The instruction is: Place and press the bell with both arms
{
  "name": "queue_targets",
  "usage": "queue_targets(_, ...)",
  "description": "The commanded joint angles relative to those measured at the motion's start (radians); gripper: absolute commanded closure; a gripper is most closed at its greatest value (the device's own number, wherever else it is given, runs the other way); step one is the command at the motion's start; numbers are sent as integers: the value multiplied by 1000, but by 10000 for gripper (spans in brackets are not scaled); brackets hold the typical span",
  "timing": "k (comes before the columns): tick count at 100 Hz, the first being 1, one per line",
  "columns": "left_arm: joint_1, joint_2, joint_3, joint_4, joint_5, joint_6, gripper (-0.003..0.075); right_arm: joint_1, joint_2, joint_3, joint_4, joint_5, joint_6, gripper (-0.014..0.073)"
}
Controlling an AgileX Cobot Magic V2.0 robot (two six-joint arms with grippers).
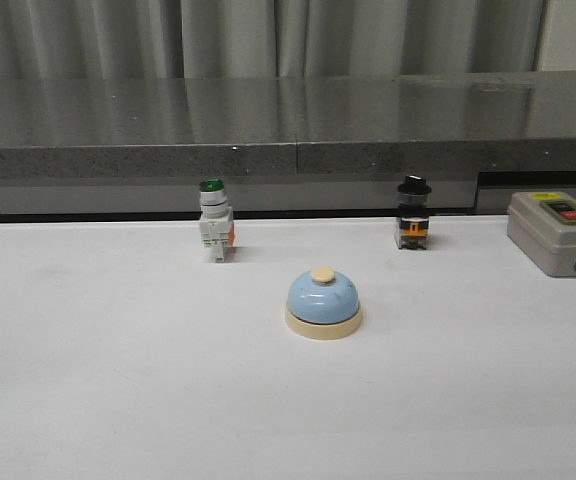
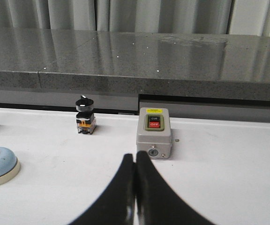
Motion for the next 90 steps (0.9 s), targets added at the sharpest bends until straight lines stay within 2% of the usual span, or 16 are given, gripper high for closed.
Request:
queue_targets(1, 2, -32, 42, -10, -83, -7, 740, 4, -18, -14, -14, -82, -5, 653)
queue_targets(26, 2, -32, 42, -10, -83, -7, 740, 4, -18, -14, -14, -82, -5, 653)
queue_targets(43, 2, -32, 42, -10, -83, -7, 739, 4, -18, -21, -14, -179, -5, 653)
queue_targets(51, 2, -32, 42, -10, -83, -7, 740, 4, -12, -49, -14, -179, -5, 653)
queue_targets(77, 2, -32, 42, -10, -83, -7, 740, 4, 189, -267, 0, -13, -5, 653)
queue_targets(90, 2, -32, 42, -10, -83, -7, 740, 4, 358, -418, 0, 151, -5, 653)
